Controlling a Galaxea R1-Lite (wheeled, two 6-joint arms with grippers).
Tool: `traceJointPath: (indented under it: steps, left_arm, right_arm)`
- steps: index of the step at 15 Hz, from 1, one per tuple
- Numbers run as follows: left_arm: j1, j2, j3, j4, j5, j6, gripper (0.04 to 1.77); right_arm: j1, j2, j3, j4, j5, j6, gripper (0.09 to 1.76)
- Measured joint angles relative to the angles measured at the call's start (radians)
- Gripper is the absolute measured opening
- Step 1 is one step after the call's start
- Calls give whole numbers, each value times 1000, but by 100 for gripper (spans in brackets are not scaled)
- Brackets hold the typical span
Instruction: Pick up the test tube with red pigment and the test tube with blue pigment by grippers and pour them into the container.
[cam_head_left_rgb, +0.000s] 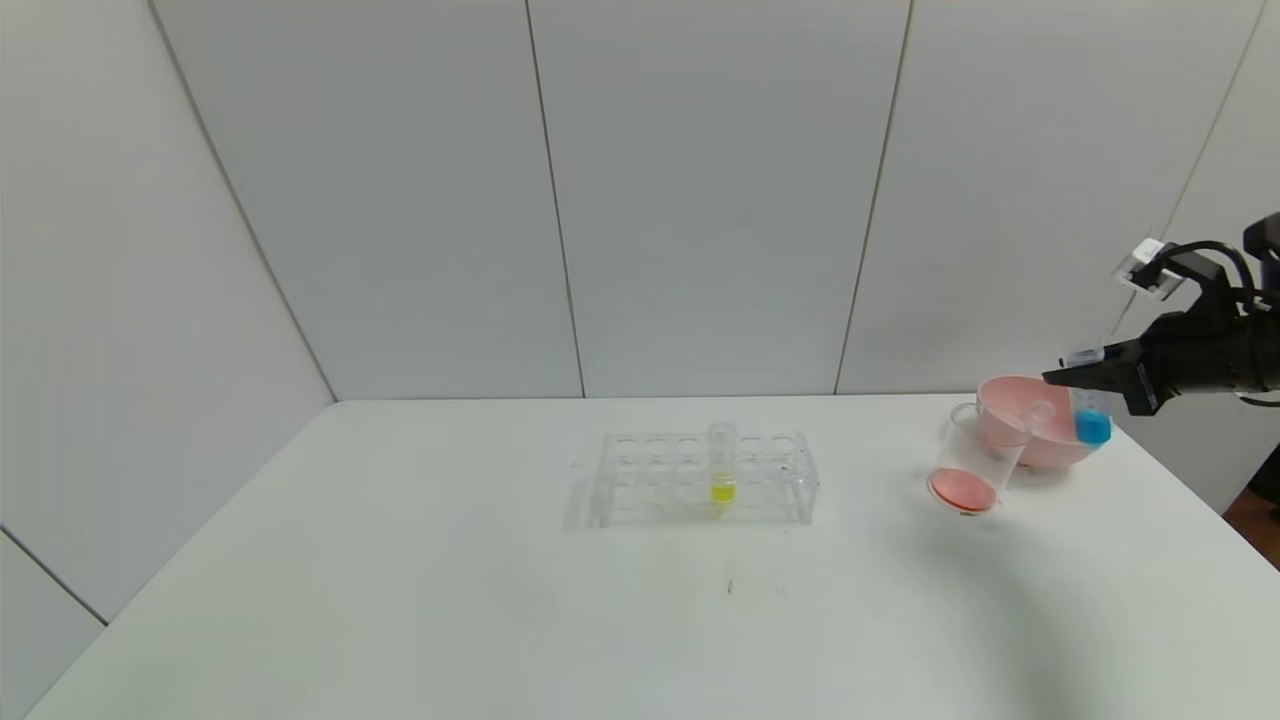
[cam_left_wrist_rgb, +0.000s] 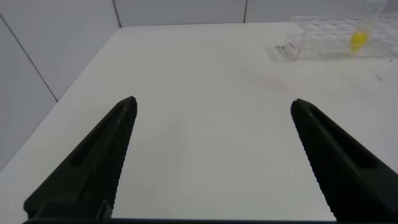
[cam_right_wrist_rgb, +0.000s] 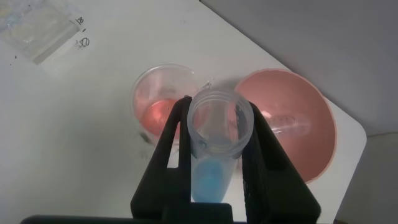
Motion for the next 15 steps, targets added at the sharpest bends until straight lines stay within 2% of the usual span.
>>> traceJointPath:
  steps: [5, 8, 15]
  left_arm:
    - [0, 0, 0, 0, 0, 0, 176]
    - [0, 0, 0, 0, 0, 0, 176]
    - [0, 0, 0, 0, 0, 0, 176]
  right_arm:
    - [45, 137, -298, 215, -52, -55, 52]
    - [49, 198, -444, 386, -153, -175, 52]
    - [56, 219, -482, 465, -264, -404, 52]
